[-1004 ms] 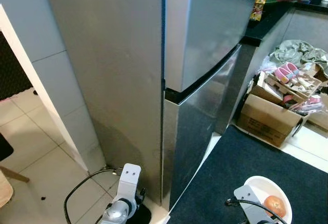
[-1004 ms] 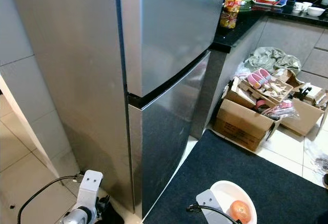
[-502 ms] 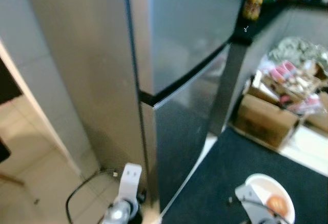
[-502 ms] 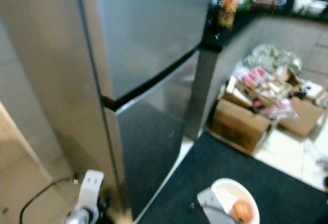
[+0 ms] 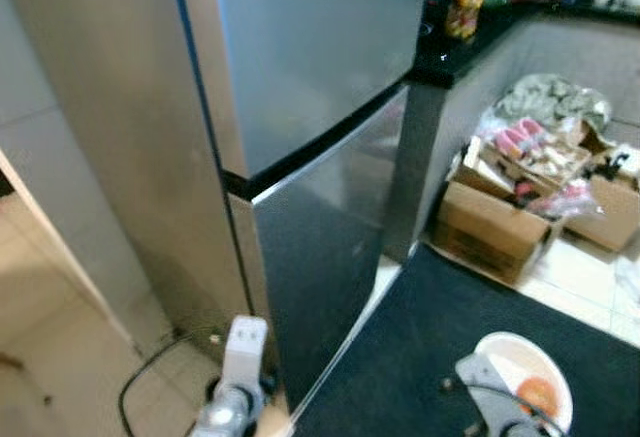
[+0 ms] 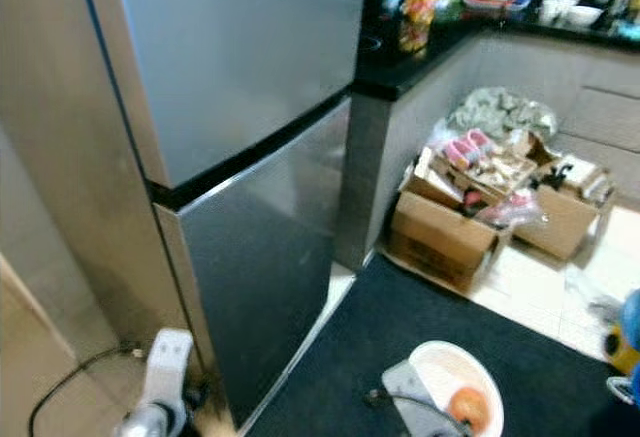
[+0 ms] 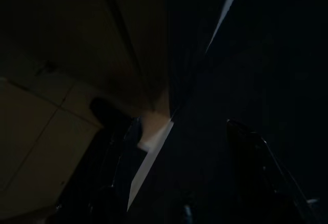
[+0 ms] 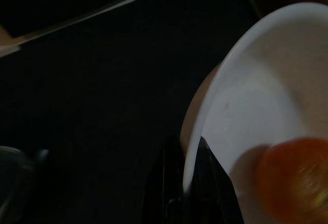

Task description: Restocking fridge

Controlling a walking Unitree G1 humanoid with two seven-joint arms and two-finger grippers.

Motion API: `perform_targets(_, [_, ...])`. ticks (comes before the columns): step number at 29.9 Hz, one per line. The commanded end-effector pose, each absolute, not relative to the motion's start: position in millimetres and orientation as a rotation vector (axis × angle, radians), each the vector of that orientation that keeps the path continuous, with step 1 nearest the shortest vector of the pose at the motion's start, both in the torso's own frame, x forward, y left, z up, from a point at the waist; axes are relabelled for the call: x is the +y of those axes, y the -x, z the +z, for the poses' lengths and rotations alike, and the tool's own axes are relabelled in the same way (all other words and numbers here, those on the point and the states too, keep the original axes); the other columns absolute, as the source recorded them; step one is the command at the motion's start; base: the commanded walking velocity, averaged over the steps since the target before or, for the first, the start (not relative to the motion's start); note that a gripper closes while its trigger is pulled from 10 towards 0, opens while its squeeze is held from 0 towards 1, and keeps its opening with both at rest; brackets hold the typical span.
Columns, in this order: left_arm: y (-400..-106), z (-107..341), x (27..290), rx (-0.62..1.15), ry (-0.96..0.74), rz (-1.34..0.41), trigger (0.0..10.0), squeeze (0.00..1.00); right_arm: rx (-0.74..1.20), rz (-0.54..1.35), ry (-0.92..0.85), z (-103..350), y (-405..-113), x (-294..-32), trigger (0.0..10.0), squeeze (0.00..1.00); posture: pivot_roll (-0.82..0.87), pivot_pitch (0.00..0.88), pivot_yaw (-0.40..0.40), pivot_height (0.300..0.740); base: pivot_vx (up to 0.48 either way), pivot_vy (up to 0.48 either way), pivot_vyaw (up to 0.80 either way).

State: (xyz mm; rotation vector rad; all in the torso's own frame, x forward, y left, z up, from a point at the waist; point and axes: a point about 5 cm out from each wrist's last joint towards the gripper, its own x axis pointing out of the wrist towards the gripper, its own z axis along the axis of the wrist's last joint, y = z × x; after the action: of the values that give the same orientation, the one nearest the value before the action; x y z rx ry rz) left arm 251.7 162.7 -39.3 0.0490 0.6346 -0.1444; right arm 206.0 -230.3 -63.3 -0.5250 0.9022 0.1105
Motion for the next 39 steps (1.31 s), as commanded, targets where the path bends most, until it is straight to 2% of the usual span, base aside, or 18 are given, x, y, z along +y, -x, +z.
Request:
perform_targets(1, [-249.7, -40.9, 167.0, 0.651, -0.052, -0.139, 10.0, 0.00, 0.889, 0.122, 0.524, -62.8, -208.0, -226.4, 10.0, 0.00, -0.06, 0.005, -0.036, 0.740, 0.000, 0.480, 0.00])
perform_targets(13, [-248.8, -41.8, 166.6, 0.661, -0.041, -0.141, 10.0, 0.00, 0.889, 0.121, 0.528, -62.9, -207.7, -226.8, 10.0, 0.00, -0.06, 0.003, -0.034, 0.740, 0.000, 0.480, 0.00])
perform_targets(14, [-249.7, -40.5, 163.3, 0.644, -0.108, -0.189, 10.0, 0.00, 0.889, 0.118, 0.525, -63.1, -207.3, -226.8, 10.0, 0.00, -0.06, 0.000, -0.031, 0.740, 0.000, 0.000, 0.00])
perform_targets(19, [-251.2, -39.4, 163.5, 0.640, -0.124, -0.196, 10.0, 0.00, 0.890, 0.116, 0.523, -63.4, -206.8, -226.7, 10.0, 0.00, -0.06, 0.000, -0.031, 0.740, 0.000, 0.000, 0.00])
perform_targets(25, [-250.1, -40.6, 160.0, 0.652, -0.175, -0.249, 10.0, 0.00, 0.892, 0.111, 0.521, -63.9, -205.8, -226.9, 10.0, 0.00, -0.06, 0.000, -0.025, 0.740, 0.000, -0.480, 0.00])
perform_targets(33, [-248.4, -42.0, 158.3, 0.660, -0.160, -0.254, 10.0, 0.00, 0.892, 0.106, 0.522, -63.7, -205.8, -227.9, 10.0, 0.00, -0.06, 0.000, -0.026, 0.740, 0.000, -0.480, 0.00])
perform_targets(39, [-251.5, -39.9, 164.2, 0.649, -0.166, -0.193, 10.0, 0.00, 0.891, 0.106, 0.523, -63.2, -206.4, -228.4, 10.0, 0.00, -0.06, 0.000, -0.027, 0.740, 0.000, 0.000, 0.00])
